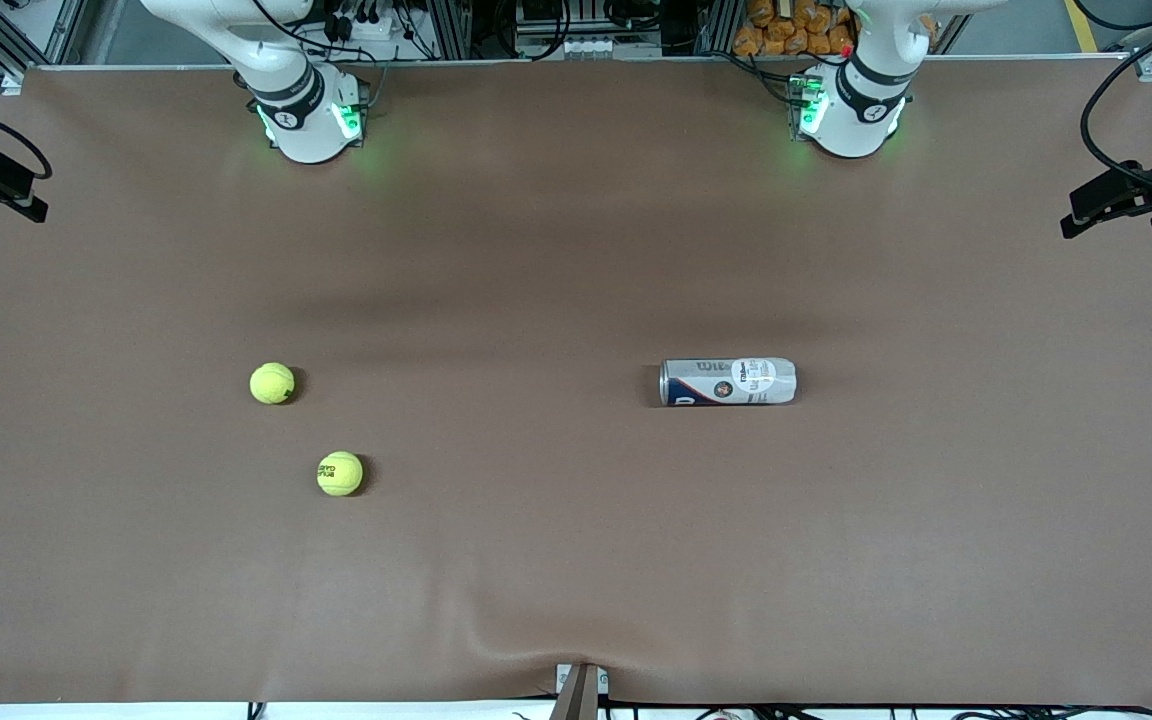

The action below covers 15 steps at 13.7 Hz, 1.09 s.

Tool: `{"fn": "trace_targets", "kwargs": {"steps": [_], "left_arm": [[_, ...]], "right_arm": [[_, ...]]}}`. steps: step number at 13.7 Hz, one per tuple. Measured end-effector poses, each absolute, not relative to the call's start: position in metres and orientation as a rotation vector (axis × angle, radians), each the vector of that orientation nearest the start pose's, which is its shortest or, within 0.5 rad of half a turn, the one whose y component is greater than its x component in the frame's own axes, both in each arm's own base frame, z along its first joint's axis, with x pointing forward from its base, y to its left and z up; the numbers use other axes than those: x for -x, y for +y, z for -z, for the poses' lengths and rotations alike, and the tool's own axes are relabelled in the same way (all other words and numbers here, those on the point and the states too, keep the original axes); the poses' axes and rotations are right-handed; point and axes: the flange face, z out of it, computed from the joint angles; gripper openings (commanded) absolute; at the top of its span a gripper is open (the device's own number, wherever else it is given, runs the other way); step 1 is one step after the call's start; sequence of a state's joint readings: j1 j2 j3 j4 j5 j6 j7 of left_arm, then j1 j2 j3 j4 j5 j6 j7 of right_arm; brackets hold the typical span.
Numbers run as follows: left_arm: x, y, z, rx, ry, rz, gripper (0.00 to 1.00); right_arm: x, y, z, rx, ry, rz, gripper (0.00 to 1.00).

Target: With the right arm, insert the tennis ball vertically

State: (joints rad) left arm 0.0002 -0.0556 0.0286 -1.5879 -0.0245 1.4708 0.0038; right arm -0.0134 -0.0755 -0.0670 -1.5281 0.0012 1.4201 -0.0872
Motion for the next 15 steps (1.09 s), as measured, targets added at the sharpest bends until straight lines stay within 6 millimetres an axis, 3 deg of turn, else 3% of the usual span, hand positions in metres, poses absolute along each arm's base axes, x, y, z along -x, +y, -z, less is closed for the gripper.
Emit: {"fn": "trace_targets", "kwargs": {"steps": [9, 12, 15], "left_arm": [[-0.528, 0.015, -0.635, 3.167, -0.04, -0.107, 1.0], [-0.534, 0.013, -0.623, 3.165, -0.022, -0.144, 1.0], [-0.544, -0.003, -0.595, 3.158, 0.036, -0.254, 1.0]], "right_arm": [[-0.513, -0.042, -0.672, 3.133, -0.013, -0.05, 1.0], [-0.513, -0.041, -0.672, 3.133, -0.017, -0.049, 1.0], [-0.513, -0.04, -0.672, 3.133, -0.02, -0.049, 1.0]]}}
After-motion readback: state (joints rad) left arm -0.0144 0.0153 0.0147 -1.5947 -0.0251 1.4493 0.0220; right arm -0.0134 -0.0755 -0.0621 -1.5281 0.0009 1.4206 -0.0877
